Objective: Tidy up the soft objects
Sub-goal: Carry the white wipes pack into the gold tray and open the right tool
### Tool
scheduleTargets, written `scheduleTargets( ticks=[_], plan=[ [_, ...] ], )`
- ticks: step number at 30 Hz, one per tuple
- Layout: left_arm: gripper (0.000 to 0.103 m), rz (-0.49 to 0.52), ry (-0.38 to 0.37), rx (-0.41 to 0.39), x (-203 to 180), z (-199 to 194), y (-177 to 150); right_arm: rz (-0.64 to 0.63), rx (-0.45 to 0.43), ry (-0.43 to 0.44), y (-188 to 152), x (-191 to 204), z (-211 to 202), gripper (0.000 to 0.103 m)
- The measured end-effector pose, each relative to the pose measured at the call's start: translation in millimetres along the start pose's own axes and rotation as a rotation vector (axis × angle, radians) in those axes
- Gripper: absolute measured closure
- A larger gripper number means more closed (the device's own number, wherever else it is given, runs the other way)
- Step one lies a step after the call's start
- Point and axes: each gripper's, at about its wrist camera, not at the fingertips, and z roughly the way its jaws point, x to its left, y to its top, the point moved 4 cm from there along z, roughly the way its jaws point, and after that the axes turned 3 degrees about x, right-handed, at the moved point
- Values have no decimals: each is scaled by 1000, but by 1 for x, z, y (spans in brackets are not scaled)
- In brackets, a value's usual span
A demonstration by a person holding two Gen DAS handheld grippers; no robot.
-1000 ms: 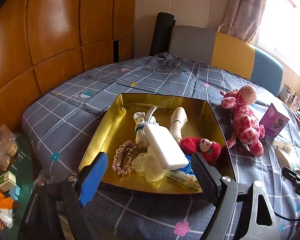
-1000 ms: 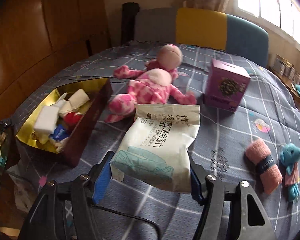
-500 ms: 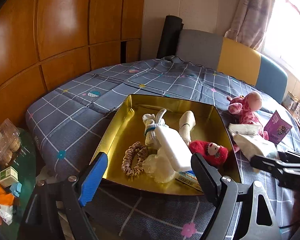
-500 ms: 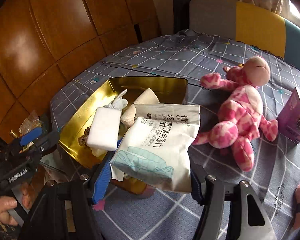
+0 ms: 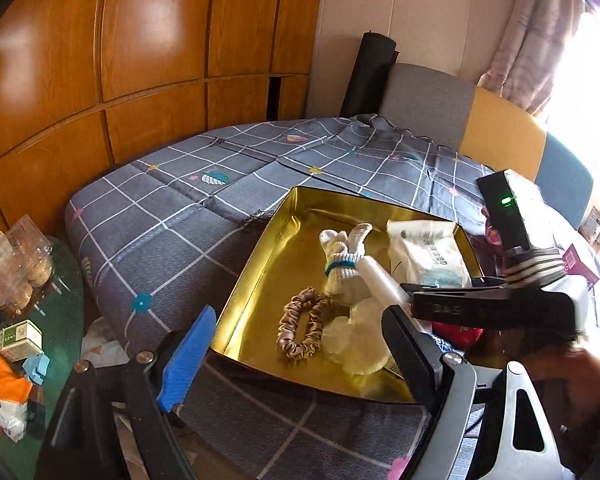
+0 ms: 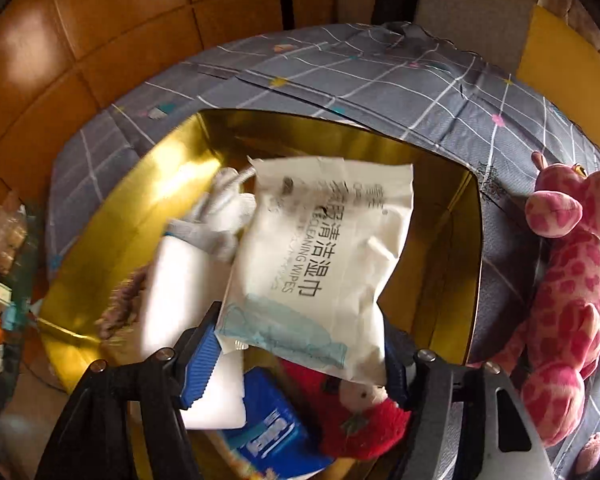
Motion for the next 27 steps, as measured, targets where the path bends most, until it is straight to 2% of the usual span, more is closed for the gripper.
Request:
scheduleTargets(
  ticks=[12,20,27],
  plan=[
    [17,28,-11,17,-10,3,-7,78,-97,53,-15,-8,-29,31],
    [17,52,-22,13,-20,-3,-10,112,-153,35,-37,-14,-52,30],
    [17,70,-28,-3,-29,-10,-11,99,-248,27,-52,-16,-87,30]
  ],
)
